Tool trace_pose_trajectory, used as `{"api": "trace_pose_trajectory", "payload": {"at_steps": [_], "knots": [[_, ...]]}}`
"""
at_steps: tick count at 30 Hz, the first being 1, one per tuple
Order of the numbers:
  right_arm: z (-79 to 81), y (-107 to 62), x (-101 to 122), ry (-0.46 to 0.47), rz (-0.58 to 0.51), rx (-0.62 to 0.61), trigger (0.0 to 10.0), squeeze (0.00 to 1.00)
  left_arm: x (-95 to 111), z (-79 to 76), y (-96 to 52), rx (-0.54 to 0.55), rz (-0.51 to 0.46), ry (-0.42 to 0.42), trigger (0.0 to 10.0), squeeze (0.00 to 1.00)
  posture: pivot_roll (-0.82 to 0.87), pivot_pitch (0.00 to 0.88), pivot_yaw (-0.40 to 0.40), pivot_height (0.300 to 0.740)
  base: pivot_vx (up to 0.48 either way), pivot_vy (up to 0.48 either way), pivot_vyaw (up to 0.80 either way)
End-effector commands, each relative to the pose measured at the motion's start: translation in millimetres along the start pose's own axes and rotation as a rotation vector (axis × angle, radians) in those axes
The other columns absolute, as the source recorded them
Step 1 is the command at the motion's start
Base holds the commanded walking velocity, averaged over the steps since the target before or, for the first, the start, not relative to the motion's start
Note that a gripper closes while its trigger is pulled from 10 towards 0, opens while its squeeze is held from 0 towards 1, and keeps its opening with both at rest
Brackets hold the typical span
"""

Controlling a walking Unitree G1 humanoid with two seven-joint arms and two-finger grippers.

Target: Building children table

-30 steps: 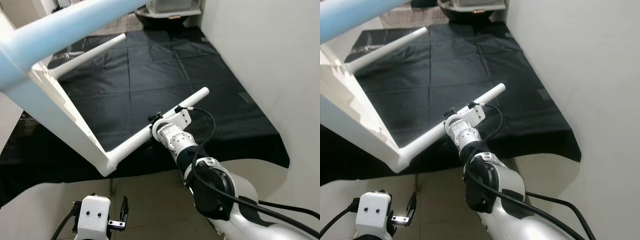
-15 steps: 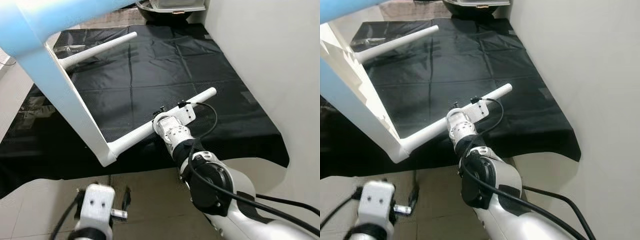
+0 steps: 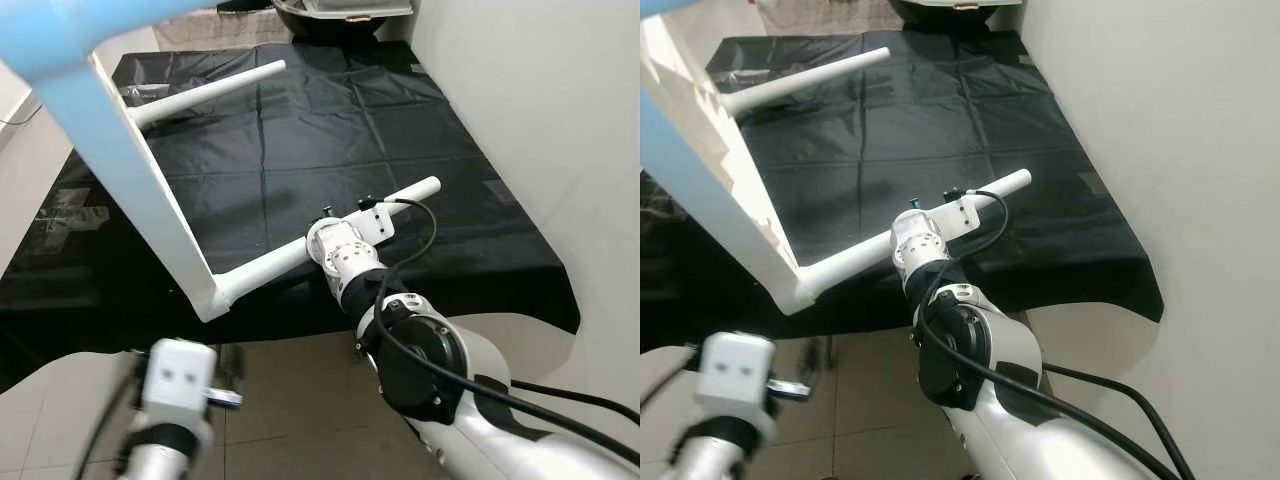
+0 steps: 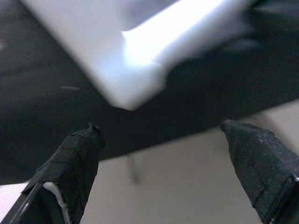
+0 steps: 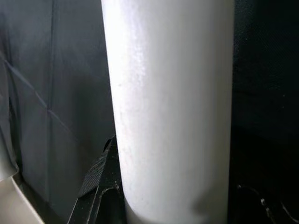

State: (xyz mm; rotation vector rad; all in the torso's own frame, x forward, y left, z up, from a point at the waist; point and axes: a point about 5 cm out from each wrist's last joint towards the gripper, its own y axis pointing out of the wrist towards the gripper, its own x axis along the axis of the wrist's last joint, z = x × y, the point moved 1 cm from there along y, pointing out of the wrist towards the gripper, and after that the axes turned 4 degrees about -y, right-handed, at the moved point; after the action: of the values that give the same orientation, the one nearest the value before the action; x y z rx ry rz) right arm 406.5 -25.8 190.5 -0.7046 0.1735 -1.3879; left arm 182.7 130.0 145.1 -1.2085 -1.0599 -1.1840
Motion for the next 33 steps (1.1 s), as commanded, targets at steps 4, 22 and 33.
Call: {"api": "trace_pose_trajectory", "payload": {"at_steps": [4, 22, 33], "knots": [[14.1, -4.8, 22.3, 0.147, -0.062, 0.023, 0.0, 0.00, 14.4, 7.3, 1.9, 0.013, -0.058, 0.058, 10.0, 0.00, 0.13, 0.191, -0.054, 0.734, 0.197, 0.000, 0.00], [23.5, -11.1, -19.7, -0.082, 0.023, 0.162, 10.0, 0.00, 16.0, 16.1, 6.5, 0.083, -0.052, 0.047, 10.0, 0.00, 0.12, 0.187, -0.055, 0.734, 0.123, 0.000, 0.00], [17.7, -9.0, -28.1, -0.100, 0.061, 0.185, 10.0, 0.00, 14.8, 12.8, 7.0, 0.078, -0.043, 0.040, 10.0, 0.00, 0.11, 0.182, -0.052, 0.734, 0.000, 0.000, 0.00]]}}
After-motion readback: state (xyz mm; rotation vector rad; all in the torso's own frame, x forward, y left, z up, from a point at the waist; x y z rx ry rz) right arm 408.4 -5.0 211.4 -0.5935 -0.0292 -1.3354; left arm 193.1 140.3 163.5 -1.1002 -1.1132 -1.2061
